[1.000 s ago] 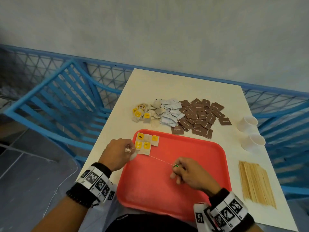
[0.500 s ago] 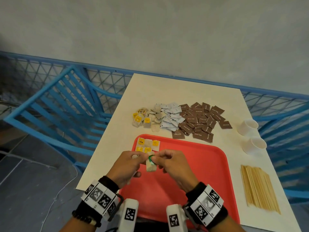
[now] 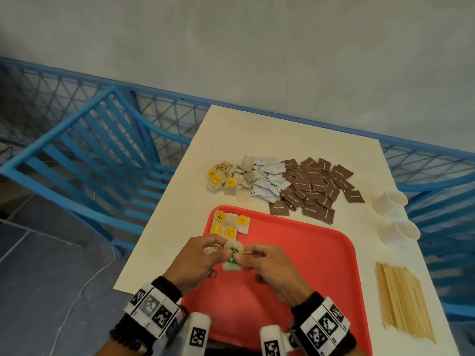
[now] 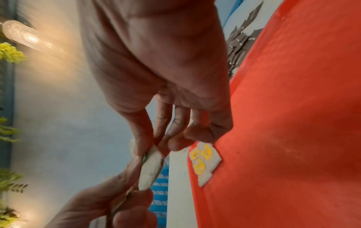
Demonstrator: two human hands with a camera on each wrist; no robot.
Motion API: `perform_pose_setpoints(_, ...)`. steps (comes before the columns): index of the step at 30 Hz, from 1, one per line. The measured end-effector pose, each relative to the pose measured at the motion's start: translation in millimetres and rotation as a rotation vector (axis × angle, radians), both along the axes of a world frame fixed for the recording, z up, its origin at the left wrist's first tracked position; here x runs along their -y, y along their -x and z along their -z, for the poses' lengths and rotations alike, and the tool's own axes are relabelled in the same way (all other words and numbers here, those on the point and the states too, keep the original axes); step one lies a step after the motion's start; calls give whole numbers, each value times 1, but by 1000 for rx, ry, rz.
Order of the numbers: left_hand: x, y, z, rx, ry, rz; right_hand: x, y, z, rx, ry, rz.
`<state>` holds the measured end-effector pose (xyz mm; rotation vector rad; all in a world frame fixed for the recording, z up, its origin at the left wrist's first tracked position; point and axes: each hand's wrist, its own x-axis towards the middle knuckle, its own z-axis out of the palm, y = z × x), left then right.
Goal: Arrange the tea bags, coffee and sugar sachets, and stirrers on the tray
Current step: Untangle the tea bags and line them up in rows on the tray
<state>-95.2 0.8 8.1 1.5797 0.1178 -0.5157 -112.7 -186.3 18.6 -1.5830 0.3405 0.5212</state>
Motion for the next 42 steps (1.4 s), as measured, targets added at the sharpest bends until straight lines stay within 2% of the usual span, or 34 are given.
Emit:
perform_pose_setpoints(3,1,-3,21,-17,-123,0,-1,-7,18,-10,70,13)
perform_pose_setpoints(6,-1,-14,36,70,-436,-11,0,-27,43,-29,223,69)
perform_pose_setpoints(8,-6,-19,40,94,-555,14,3,-42,58,-61,274,150)
perform_pose_setpoints(12,-14,-26,42,89,-565,38,1,-67,76,-114,272,221)
perform_pose_setpoints(18,-20,-24,45,58,-514,0,-11,-77,88,-75,510,234)
perform_pose_setpoints(21,-19,-20,38,16,-385,-63,-10,-77,88,-54,575,240)
perform_pose_setpoints(23,-17,-20,31,-13,-278,-99,-9,-78,86,-54,612,184)
perform_pose_setpoints(26,-11,-20,16,-173,-29,-175,-6,-79,77,-18,634,126)
perform_pose_setpoints(30,0,-21,0,-474,485,-333,12,-68,28,207,561,149)
perform_pose_setpoints(32,11,-21,-12,-543,656,-358,23,-49,-9,367,518,45)
perform_pose_setpoints(36,45,-21,-29,-531,724,-345,30,-1,-65,587,414,-273)
perform_pose_setpoints(39,67,-19,-33,-540,693,-262,35,20,-67,701,472,-263)
perform_pose_setpoints(42,83,-14,-34,-610,714,-248,41,33,-56,825,600,-266)
